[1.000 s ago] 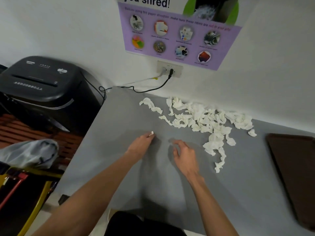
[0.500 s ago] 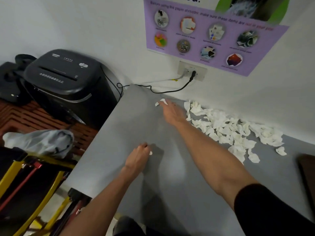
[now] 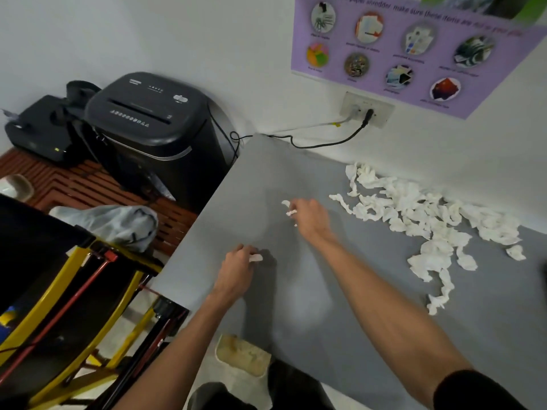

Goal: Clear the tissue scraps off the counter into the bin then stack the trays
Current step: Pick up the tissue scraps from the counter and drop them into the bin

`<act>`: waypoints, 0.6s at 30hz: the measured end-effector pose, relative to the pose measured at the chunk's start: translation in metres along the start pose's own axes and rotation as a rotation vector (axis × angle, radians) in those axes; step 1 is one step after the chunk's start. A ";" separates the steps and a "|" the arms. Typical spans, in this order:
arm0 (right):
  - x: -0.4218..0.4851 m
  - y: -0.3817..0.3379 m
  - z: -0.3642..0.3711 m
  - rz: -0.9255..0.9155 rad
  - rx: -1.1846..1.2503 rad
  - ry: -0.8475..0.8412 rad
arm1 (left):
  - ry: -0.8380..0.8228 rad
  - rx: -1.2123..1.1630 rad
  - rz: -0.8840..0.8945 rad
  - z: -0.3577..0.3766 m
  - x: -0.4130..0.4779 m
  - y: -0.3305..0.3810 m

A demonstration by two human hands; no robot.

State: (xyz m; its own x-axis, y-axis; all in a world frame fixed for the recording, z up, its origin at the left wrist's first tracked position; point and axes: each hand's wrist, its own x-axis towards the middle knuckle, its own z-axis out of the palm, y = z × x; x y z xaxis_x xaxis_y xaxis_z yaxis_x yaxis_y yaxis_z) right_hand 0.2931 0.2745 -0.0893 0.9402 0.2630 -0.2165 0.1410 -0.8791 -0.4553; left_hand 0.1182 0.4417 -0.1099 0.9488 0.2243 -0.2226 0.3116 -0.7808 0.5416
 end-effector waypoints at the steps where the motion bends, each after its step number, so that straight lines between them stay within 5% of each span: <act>1: -0.017 -0.001 0.008 0.009 0.082 0.022 | 0.011 -0.031 0.002 -0.004 -0.007 -0.005; 18: -0.362 -0.090 0.126 0.381 0.940 0.247 | -0.126 -0.341 0.089 -0.064 -0.207 -0.120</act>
State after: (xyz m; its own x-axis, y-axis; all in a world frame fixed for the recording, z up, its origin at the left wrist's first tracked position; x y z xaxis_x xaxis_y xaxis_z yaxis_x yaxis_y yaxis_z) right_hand -0.0991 0.3086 -0.0790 0.9240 -0.1482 -0.3525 -0.3768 -0.1954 -0.9054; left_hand -0.1125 0.5265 -0.0769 0.9656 0.0744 -0.2492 0.2481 -0.5498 0.7976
